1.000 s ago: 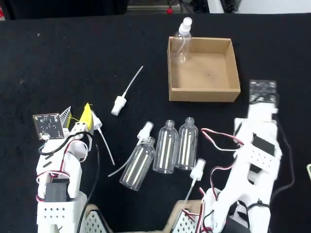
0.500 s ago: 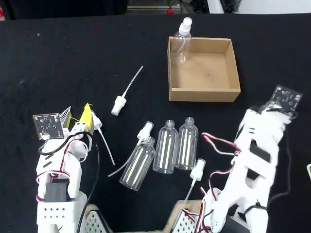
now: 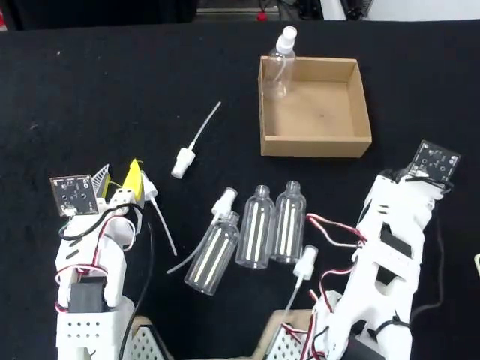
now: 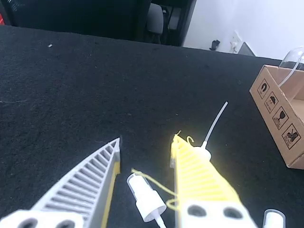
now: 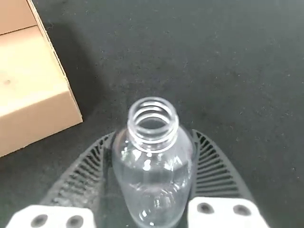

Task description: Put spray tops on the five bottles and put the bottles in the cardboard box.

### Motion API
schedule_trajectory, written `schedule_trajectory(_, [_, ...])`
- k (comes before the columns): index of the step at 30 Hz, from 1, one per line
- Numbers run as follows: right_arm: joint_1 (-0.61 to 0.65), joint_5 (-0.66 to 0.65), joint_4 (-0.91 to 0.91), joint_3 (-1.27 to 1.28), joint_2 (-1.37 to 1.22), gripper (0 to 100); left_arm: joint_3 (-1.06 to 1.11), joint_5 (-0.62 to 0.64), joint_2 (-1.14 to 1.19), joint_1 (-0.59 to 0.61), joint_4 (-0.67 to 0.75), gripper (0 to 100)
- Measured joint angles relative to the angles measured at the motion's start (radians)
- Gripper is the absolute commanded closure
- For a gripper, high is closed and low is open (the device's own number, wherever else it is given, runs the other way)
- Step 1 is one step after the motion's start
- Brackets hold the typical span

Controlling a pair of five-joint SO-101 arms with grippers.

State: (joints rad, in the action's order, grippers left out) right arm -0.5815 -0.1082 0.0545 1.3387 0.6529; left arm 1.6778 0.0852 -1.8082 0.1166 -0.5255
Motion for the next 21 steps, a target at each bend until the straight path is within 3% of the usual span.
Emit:
schedule_trajectory(8, [0.002, 0.002, 0.021, 0.002, 0.0, 74.5, 0.0, 0.0, 0.0, 0.0, 0.0, 83])
schedule_trajectory(14, [0.002, 0.002, 0.029, 0.006, 0.0, 63.9, 0.0, 0.0, 0.0, 0.0, 0.0, 83])
schedule_trajectory(21, [0.002, 0.002, 0.057, 0.006, 0.0, 64.9, 0.0, 0.0, 0.0, 0.0, 0.0, 83])
